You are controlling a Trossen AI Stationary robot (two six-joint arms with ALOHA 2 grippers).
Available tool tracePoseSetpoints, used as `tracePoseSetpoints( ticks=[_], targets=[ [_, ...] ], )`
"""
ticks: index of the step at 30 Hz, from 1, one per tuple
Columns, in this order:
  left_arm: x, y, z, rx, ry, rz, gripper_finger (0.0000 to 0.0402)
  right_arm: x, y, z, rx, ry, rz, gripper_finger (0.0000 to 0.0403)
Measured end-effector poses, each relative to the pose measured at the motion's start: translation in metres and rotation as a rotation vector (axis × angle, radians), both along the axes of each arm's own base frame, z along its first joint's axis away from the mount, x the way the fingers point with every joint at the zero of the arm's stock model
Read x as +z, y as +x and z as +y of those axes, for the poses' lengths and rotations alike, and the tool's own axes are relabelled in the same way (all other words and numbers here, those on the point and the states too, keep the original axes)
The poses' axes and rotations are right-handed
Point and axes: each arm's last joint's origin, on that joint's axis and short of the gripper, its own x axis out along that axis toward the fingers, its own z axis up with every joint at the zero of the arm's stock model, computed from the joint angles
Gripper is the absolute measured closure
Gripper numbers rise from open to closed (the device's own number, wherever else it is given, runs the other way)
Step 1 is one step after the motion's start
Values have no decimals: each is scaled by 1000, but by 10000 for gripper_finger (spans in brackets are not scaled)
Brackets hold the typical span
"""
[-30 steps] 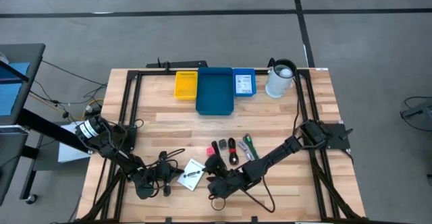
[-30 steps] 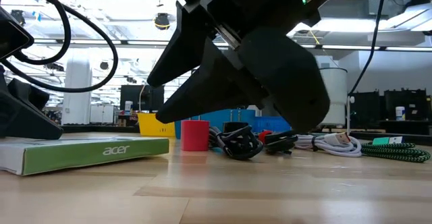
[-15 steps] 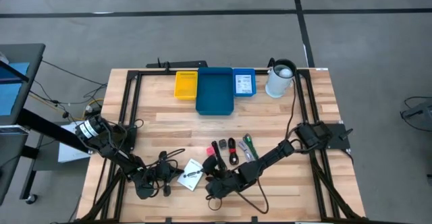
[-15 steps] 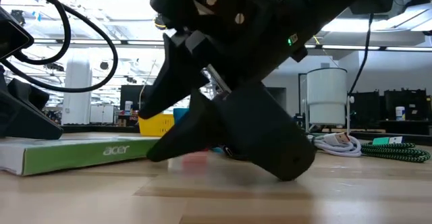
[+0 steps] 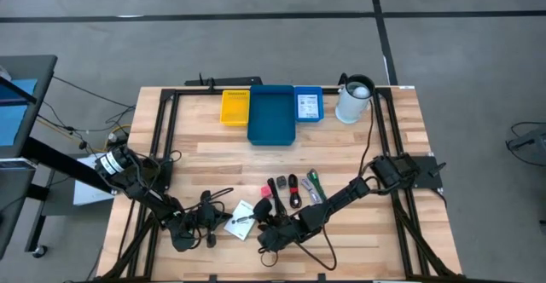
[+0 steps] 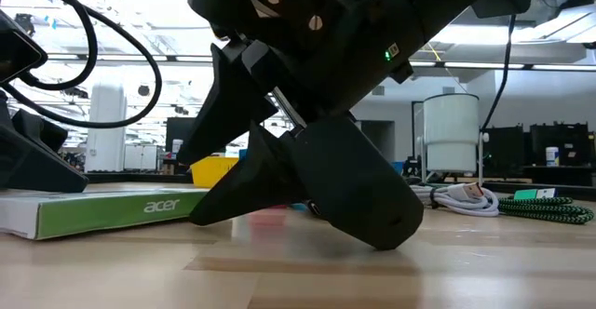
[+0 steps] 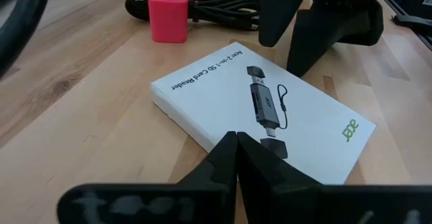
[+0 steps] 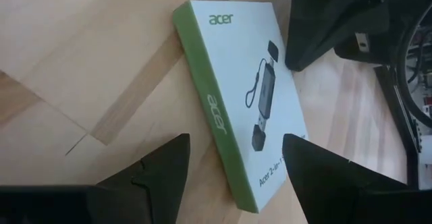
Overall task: Pick and place items into bin
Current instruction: Put the white card reader box into the blue bin
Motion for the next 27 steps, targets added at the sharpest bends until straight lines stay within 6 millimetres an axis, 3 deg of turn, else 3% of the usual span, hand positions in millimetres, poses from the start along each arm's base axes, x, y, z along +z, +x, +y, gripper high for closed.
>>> tracePoseSetpoints(
  ticks=[27],
  targets=[
    [-2,-1,1,5,8,7,402,0,7,-9,11,16,-6,170]
  ],
)
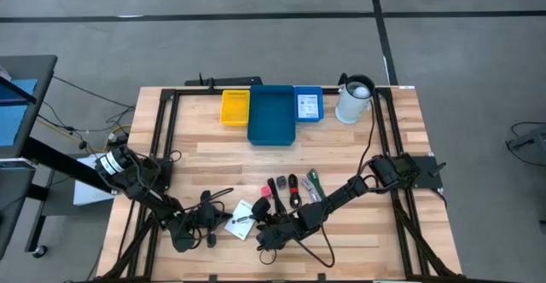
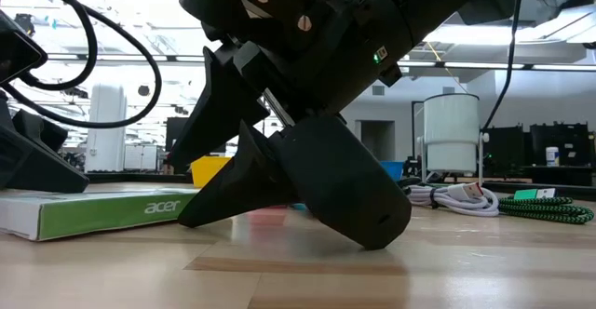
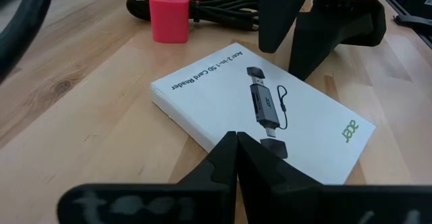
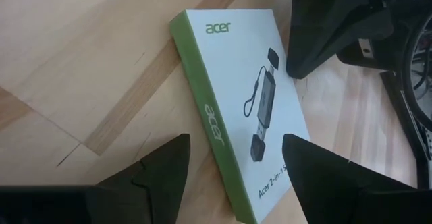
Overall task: Pick and place items into bin
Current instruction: Put the white card reader box into the blue bin
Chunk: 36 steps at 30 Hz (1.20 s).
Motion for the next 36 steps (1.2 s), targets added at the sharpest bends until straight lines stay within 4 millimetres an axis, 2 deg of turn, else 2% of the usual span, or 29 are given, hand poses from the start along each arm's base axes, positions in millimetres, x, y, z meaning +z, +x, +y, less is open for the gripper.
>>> tracePoseSetpoints(
  ticks=[5,11,18,36],
  targets=[
    [-17,2,-2,39,-26,-50,402,0,0,0,-1,0,-1,170],
    [-34,-1,-9,21,65,-148,402,0,1,-1,-2,2,1,170],
    [-35,-4,-11,10,64,-153,402,0,4,-8,0,23,9,179],
    [-36,-3,-10,23,70,-145,402,0,4,-7,24,17,10,200]
  ],
)
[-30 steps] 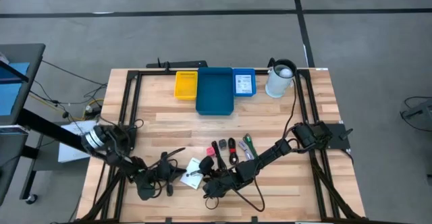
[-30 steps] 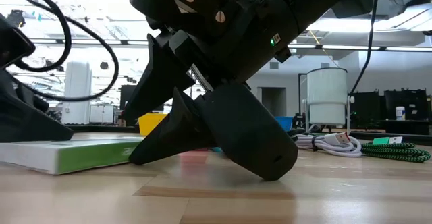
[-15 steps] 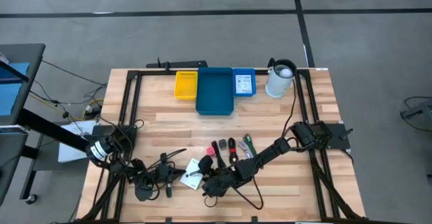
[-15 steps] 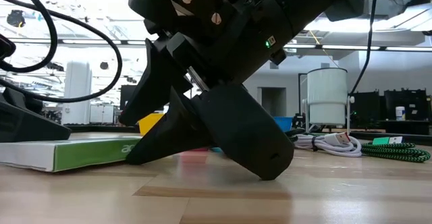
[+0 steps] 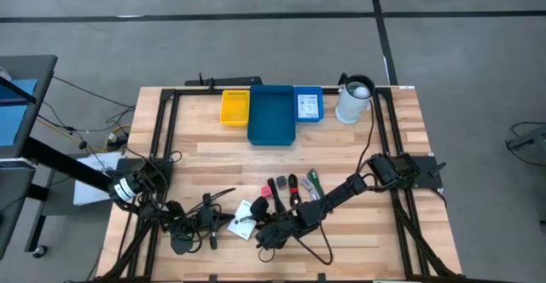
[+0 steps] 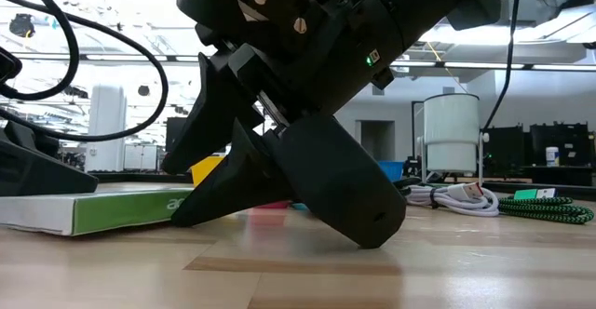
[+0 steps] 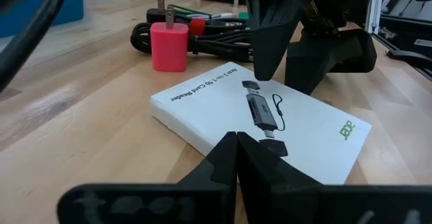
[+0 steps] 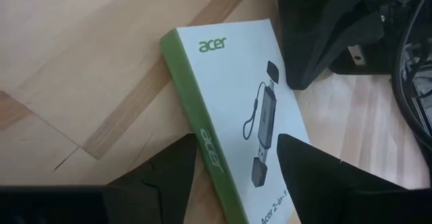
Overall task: Pick and place items into bin
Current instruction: Put the white card reader box into the blue bin
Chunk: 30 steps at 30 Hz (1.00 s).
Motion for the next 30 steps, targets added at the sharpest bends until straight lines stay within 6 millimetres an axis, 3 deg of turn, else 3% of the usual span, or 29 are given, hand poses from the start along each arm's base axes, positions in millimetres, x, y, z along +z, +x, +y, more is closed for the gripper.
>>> tracePoseSetpoints(
  ticks=[30],
  targets=[
    [0,3,-3,19,4,-2,401,4,4,1,65,-173,-54,212]
  ],
)
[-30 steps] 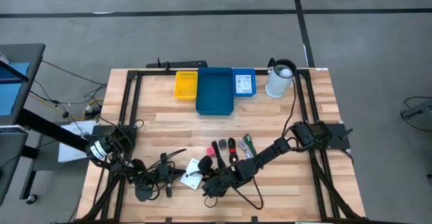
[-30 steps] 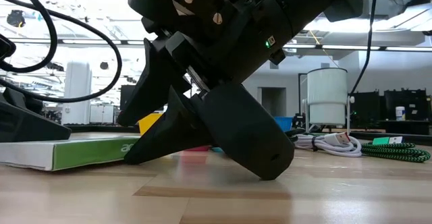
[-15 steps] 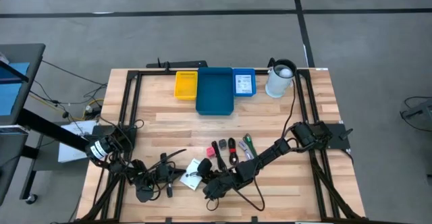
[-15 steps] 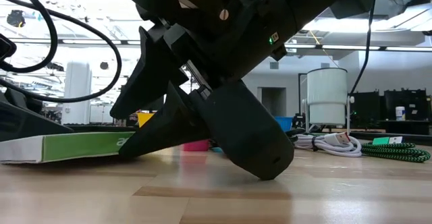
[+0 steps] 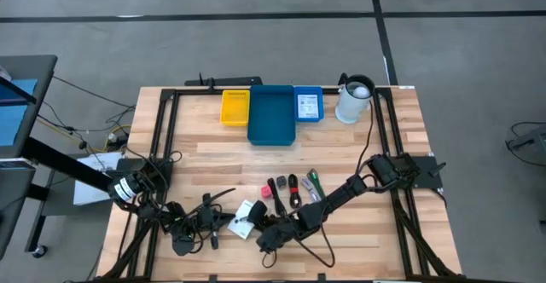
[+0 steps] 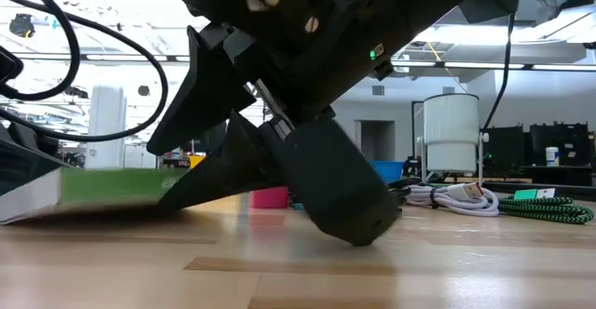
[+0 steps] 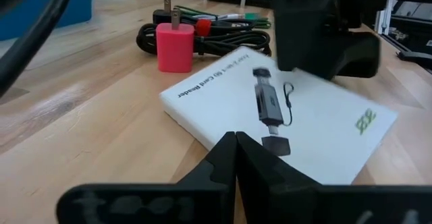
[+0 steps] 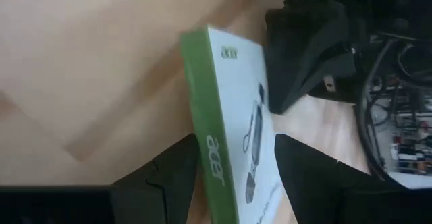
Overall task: Pick and place items into bin
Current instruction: Put the white card reader box into the blue bin
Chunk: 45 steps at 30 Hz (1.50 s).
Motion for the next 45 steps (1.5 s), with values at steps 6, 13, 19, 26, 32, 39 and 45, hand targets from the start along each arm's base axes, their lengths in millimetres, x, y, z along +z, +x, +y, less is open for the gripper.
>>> tracePoseSetpoints(
  ticks=[6,13,19,26,32,39,45],
  targets=[
    [0,0,0,0,1,0,401,-2,0,-5,-6,-40,31,211],
    [0,1,-1,1,-2,-2,401,-2,2,-12,-17,-30,40,223],
    [1,1,-1,3,-2,-5,401,-2,2,-11,-15,-25,30,284],
    [4,2,-4,1,-11,-40,401,-1,0,-6,-30,-42,11,375],
    [9,4,-6,-14,-7,-71,401,6,1,-1,-85,-53,40,371],
    [15,6,-11,-70,-3,-94,401,35,6,10,-69,-56,100,373],
    [35,6,-8,-102,55,-162,401,73,4,10,-75,-35,135,373]
  ],
)
